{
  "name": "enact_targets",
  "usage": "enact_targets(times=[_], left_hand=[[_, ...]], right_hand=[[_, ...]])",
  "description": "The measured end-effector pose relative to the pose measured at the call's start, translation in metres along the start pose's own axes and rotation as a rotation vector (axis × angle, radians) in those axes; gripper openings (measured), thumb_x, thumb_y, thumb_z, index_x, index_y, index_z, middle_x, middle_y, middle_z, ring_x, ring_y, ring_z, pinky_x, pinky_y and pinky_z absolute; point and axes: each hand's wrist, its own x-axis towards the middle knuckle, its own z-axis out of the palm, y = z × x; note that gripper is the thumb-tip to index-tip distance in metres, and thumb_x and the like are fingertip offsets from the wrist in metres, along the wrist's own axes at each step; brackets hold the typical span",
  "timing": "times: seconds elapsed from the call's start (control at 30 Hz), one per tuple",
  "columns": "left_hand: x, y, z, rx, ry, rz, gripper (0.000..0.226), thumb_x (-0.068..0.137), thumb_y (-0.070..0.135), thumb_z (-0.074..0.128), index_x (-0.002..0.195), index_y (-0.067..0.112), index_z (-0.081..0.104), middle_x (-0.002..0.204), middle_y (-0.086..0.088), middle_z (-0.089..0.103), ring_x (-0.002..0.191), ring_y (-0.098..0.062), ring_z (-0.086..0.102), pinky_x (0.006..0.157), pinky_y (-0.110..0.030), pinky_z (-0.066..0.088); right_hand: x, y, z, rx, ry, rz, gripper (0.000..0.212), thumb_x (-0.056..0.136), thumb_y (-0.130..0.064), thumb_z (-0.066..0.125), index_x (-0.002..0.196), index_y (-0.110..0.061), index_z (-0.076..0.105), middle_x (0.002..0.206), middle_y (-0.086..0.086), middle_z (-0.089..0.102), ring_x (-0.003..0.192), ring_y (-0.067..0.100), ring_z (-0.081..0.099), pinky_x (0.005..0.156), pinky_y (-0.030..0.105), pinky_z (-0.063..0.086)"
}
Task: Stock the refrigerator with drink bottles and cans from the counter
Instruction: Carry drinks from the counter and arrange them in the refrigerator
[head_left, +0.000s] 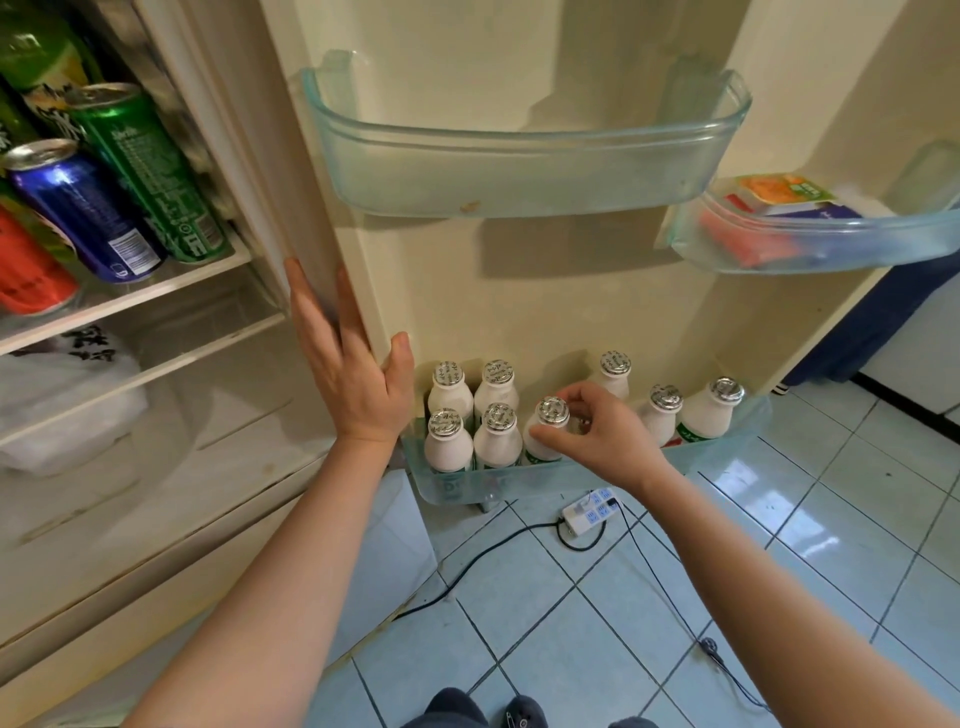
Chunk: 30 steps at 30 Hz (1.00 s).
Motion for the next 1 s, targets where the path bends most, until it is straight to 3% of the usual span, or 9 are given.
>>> enact_targets(times=[0.1, 0.3, 0.5, 0.6, 0.67, 0.8, 0.9, 1.0], left_hand=[[0.0, 0.0, 0.0, 0.003, -0.002, -0.009, 0.071, 0.096, 0.043, 0.034, 0.131, -0.018, 0.042, 0.144, -0.034, 0.012, 0.139, -0.043, 0.02, 0.11, -0.057, 0.028], [-0.001, 0.002, 0.0, -0.012, -0.007, -0.032, 0.07, 0.096, 0.043, 0.034, 0.133, -0.016, 0.041, 0.145, -0.039, 0.013, 0.14, -0.044, 0.019, 0.107, -0.059, 0.031], [0.0, 0.002, -0.002, 0.004, -0.001, -0.036, 0.07, 0.097, 0.044, 0.033, 0.133, -0.016, 0.041, 0.144, -0.041, 0.015, 0.141, -0.042, 0.02, 0.11, -0.055, 0.029], [0.0, 0.003, -0.001, 0.005, 0.002, -0.03, 0.07, 0.097, 0.043, 0.033, 0.132, -0.017, 0.042, 0.143, -0.044, 0.015, 0.139, -0.046, 0.021, 0.108, -0.058, 0.03], [-0.001, 0.004, -0.001, 0.009, -0.002, -0.03, 0.07, 0.097, 0.043, 0.032, 0.132, -0.017, 0.042, 0.142, -0.045, 0.015, 0.139, -0.048, 0.021, 0.107, -0.059, 0.03], [0.001, 0.005, -0.001, 0.028, -0.005, -0.042, 0.071, 0.097, 0.044, 0.032, 0.131, -0.016, 0.043, 0.142, -0.045, 0.016, 0.138, -0.048, 0.022, 0.107, -0.058, 0.03], [0.0, 0.006, -0.002, 0.032, -0.006, -0.042, 0.071, 0.096, 0.044, 0.031, 0.131, -0.016, 0.044, 0.142, -0.045, 0.017, 0.139, -0.046, 0.023, 0.108, -0.057, 0.03], [-0.001, 0.006, -0.003, 0.043, -0.01, -0.043, 0.071, 0.097, 0.045, 0.031, 0.131, -0.016, 0.044, 0.142, -0.045, 0.017, 0.138, -0.046, 0.023, 0.108, -0.056, 0.03]], right_hand=[[-0.002, 0.002, 0.004, 0.005, 0.031, -0.02, 0.034, 0.077, -0.04, 0.075, 0.102, -0.024, 0.058, 0.093, -0.018, 0.062, 0.086, -0.006, 0.055, 0.066, 0.003, 0.041], [-0.003, 0.005, 0.001, 0.049, -0.034, -0.047, 0.024, 0.081, -0.033, 0.072, 0.099, -0.026, 0.058, 0.091, -0.02, 0.062, 0.086, -0.008, 0.058, 0.069, 0.0, 0.043], [-0.006, 0.008, 0.006, 0.12, -0.015, -0.046, 0.022, 0.082, -0.033, 0.072, 0.097, -0.032, 0.056, 0.095, -0.017, 0.065, 0.093, -0.003, 0.06, 0.077, 0.011, 0.047], [-0.007, 0.008, 0.006, 0.121, -0.024, -0.028, 0.029, 0.08, -0.035, 0.073, 0.103, -0.029, 0.057, 0.1, -0.015, 0.065, 0.096, 0.0, 0.061, 0.087, 0.021, 0.05], [-0.01, 0.007, 0.006, 0.078, 0.004, -0.034, 0.039, 0.077, -0.038, 0.075, 0.11, -0.028, 0.057, 0.104, -0.017, 0.063, 0.099, 0.0, 0.058, 0.088, 0.02, 0.047], [-0.013, -0.007, 0.007, -0.15, 0.202, -0.253, 0.049, 0.077, -0.04, 0.074, 0.121, -0.022, 0.059, 0.111, -0.017, 0.061, 0.101, -0.001, 0.053, 0.083, 0.016, 0.039], [-0.008, -0.022, 0.008, -0.27, 0.115, -0.468, 0.047, 0.081, -0.029, 0.072, 0.125, -0.018, 0.06, 0.121, -0.005, 0.064, 0.112, 0.013, 0.057, 0.09, 0.021, 0.039], [-0.001, -0.03, 0.012, -0.363, -0.052, -0.546, 0.04, 0.085, -0.02, 0.067, 0.125, -0.017, 0.062, 0.125, -0.002, 0.063, 0.118, 0.018, 0.056, 0.098, 0.028, 0.042]])
